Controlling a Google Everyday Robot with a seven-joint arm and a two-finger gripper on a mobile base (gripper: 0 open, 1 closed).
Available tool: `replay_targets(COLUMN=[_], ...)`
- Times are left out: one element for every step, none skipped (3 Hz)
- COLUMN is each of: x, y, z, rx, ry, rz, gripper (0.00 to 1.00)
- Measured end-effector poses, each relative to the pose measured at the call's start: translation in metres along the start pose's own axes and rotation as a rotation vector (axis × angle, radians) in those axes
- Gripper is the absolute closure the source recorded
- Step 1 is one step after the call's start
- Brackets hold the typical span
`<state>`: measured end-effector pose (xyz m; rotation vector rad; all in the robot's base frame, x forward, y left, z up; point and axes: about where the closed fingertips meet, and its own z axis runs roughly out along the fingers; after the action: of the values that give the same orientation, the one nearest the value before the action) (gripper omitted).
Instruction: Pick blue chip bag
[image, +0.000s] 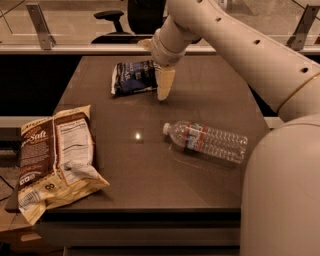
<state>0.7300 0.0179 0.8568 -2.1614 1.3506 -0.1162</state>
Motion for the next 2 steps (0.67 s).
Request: replay_targets(x=[0.0039, 0.0053], y=[-0.004, -0.0047], z=[0.0131, 0.0163], rx=[0.001, 0.006], ry=[-0.024, -0.033], rz=[0.006, 0.01], gripper=[0.18, 0.41])
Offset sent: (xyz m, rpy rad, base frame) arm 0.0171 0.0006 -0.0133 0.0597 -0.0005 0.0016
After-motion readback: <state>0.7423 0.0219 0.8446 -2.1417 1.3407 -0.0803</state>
